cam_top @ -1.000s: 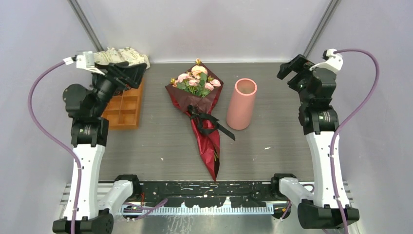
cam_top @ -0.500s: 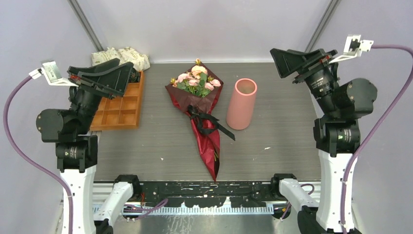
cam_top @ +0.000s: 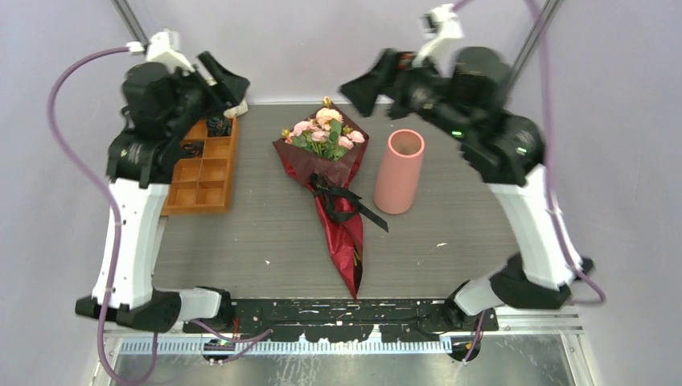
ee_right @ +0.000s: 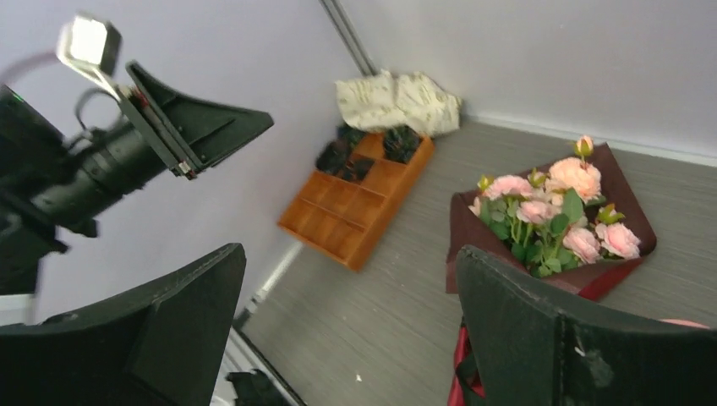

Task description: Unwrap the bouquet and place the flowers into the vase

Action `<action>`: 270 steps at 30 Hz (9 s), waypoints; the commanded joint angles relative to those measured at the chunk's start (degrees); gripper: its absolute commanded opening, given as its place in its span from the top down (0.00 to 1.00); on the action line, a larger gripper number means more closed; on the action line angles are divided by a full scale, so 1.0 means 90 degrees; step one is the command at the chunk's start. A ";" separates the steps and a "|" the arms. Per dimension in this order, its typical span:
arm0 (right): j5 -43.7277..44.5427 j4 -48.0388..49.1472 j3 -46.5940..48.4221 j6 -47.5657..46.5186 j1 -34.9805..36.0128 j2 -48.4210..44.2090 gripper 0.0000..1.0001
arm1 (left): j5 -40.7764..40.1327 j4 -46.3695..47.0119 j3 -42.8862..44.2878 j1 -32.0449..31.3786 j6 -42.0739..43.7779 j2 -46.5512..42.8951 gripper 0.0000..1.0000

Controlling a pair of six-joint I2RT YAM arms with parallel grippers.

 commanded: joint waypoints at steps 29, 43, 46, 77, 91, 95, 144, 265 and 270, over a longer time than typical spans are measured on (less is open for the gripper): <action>0.4518 -0.0469 -0.3974 -0.0295 0.2565 0.0128 0.00 | 0.0022 0.2305 -0.5302 -0.3072 -0.0093 -0.0037 0.45; 0.4568 -0.0385 -0.4960 0.0046 0.2562 -0.0822 0.01 | -0.1879 0.2036 -0.4566 -0.4125 0.0006 0.2626 0.53; 0.4502 -0.0306 -0.5032 0.0060 0.2564 -0.0820 0.01 | -0.2104 0.1822 -0.4358 -0.4133 -0.0021 0.2944 0.75; 0.2361 0.2539 -0.5632 0.0258 0.2574 0.2021 0.16 | -0.2868 -0.1074 -0.5799 -0.4220 -0.1114 -0.1703 0.59; 0.2340 0.4491 -0.6235 0.0875 0.2203 0.2324 0.17 | -0.2918 -0.1017 -0.5719 -0.4219 -0.1225 -0.1819 0.60; 0.2403 0.4820 -0.6663 0.0952 0.2184 0.2037 0.18 | -0.2914 -0.0990 -0.5740 -0.4218 -0.1216 -0.1867 0.60; 0.1568 0.5959 -0.7746 0.1733 0.2106 0.1927 0.82 | -0.1745 0.2204 -0.7476 -0.4221 -0.1470 -0.0005 0.68; 0.5786 0.0158 -0.5381 -0.0033 0.2730 -0.2867 0.90 | -0.3017 0.1484 -0.7284 -0.4221 -0.1329 0.0520 0.69; 0.5561 0.0443 -0.5449 -0.0246 0.2724 -0.2183 0.87 | -0.3189 0.0361 -0.6560 -0.4221 -0.1136 -0.0299 0.68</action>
